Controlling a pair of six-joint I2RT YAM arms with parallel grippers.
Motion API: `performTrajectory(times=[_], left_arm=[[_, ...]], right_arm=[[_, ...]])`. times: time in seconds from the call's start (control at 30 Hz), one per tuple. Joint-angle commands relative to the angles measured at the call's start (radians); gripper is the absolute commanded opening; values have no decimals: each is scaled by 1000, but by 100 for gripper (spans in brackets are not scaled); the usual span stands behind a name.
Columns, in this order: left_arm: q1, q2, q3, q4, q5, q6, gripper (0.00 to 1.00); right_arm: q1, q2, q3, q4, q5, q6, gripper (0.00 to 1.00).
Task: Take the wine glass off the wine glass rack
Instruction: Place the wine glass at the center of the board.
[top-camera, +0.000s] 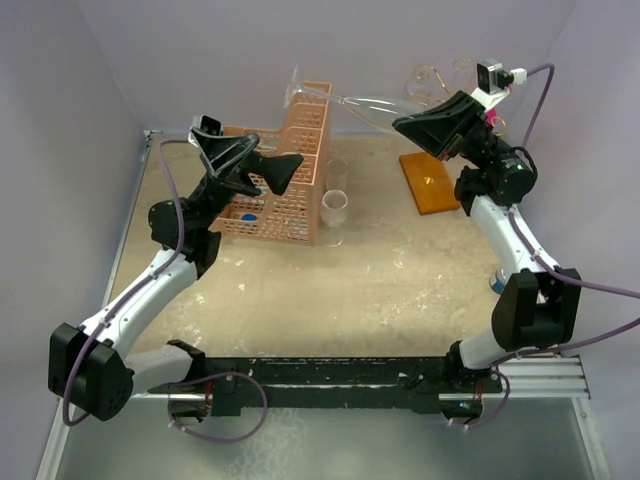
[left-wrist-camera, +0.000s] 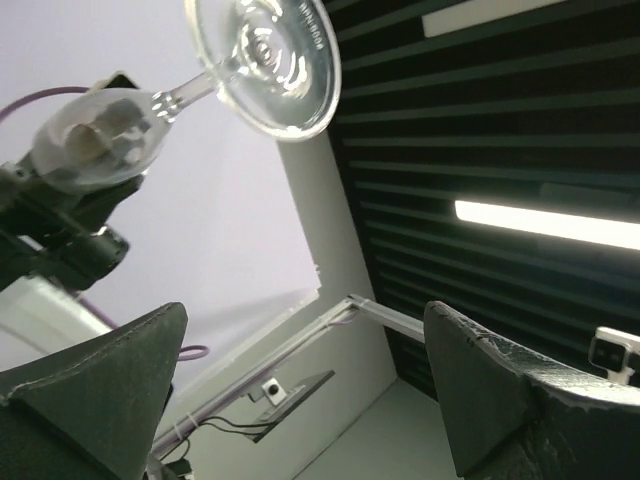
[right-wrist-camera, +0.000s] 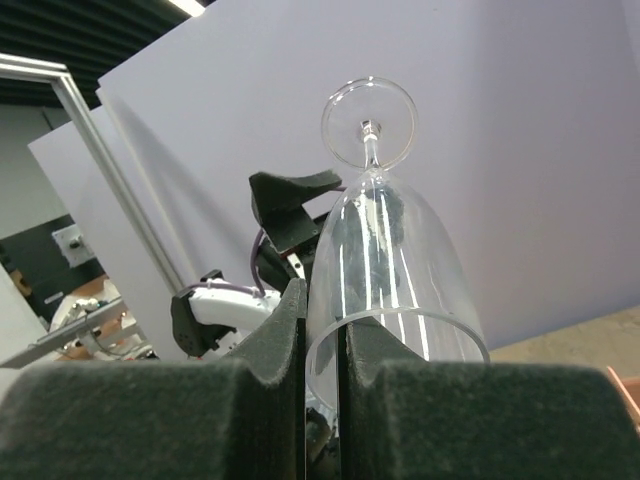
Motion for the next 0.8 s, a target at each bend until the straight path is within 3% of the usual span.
performTrajectory(times=[0.0,0.1,0.2,0.27,0.33,0.4,0.53,0.77], left_arm=[[1,-96,-41,-181,41,173,99],[11,-182,-5,-522,46,445,99],[13,-256,126,-998,-44,835,99],[13,-294,204,-1230,-157,1007,99],[13,-324,259,-1389,-269,1120,99],[12,-350,280,-1465,-350,1181,99],[13,-377,296,-1544,-489,1248,99],[13,-360,320,-1576,-611,1326,99]], right_arm=[[-34,-63,-40,513,18,-8,0],[-35,-139,-115,370,-34,-104,0],[-40,-255,-190,125,-83,-276,0],[-41,-351,-197,-218,-86,-491,0],[-41,-438,-136,-746,-8,-828,0],[-41,-498,-78,-1057,85,-993,0],[-41,-564,-2,-1534,281,-1160,0],[-41,-605,75,-2019,469,-1339,0]])
